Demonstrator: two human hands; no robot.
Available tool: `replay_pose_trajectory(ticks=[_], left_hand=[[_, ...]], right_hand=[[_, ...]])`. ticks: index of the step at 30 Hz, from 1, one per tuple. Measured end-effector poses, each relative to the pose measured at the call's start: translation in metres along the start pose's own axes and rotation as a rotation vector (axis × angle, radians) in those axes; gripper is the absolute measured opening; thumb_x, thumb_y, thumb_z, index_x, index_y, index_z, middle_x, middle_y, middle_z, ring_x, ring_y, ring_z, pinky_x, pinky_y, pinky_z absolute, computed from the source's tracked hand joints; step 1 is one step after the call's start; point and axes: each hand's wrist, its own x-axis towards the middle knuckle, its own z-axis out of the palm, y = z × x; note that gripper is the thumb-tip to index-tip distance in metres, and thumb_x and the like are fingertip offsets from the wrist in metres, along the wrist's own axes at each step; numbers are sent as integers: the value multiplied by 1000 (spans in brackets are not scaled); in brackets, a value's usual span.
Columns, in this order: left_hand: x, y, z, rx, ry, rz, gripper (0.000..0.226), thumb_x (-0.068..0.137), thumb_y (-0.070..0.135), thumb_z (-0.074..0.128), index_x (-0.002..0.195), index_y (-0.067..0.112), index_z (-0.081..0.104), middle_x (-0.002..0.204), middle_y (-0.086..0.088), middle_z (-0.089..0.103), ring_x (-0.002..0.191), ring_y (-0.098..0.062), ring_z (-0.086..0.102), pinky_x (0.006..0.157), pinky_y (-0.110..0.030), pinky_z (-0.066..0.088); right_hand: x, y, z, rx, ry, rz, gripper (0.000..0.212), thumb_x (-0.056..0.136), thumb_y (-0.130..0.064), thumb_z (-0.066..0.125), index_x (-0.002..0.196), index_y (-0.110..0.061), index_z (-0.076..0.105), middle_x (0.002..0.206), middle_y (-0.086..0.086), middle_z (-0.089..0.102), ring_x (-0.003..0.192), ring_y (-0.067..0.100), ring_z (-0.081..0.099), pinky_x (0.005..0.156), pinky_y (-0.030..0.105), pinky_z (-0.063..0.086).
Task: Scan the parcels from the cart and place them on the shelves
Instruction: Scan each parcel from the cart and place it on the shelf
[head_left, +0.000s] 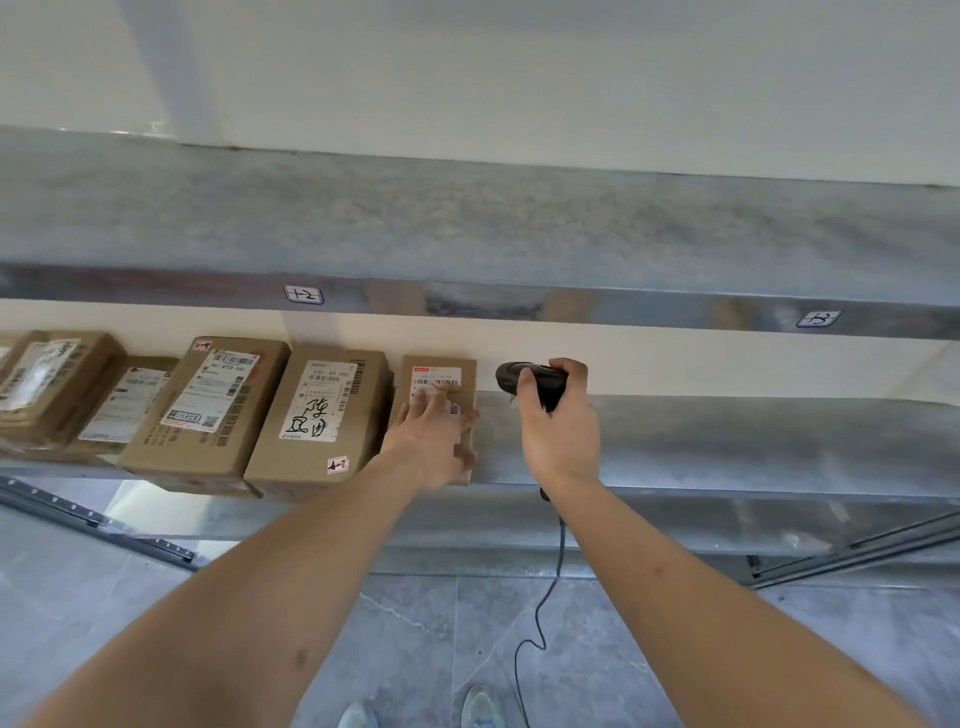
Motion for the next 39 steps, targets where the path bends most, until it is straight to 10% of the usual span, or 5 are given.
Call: replay_pose_trajectory(ticks=[18, 26, 39], left_hand=[[-5, -4, -22, 16, -76, -45, 68, 99, 56, 50, 162, 43, 28, 174, -7, 5, 160, -38, 0, 129, -50, 11], [-26, 11, -53, 14, 16, -7, 48, 96, 42, 56, 134, 12, 57, 139, -10, 53, 132, -34, 49, 102, -47, 49], [-99, 9, -94, 217, 137, 306, 63, 97, 58, 51, 147, 20, 50, 146, -12, 50, 135, -39, 48, 109, -54, 45]], right_hand=[[-1, 1, 0, -13, -38, -10, 35, 102, -54, 54, 130, -36, 42, 105, -4, 72, 88, 22, 70, 82, 42, 58], [-16, -14, -11, 22, -21, -21, 35, 101, -56, 55, 129, -39, 42, 103, -10, 70, 90, 20, 69, 84, 43, 57], [-136, -61, -39, 12, 301, -48, 37, 104, -54, 53, 135, -36, 42, 106, -5, 67, 95, 23, 68, 87, 42, 56]])
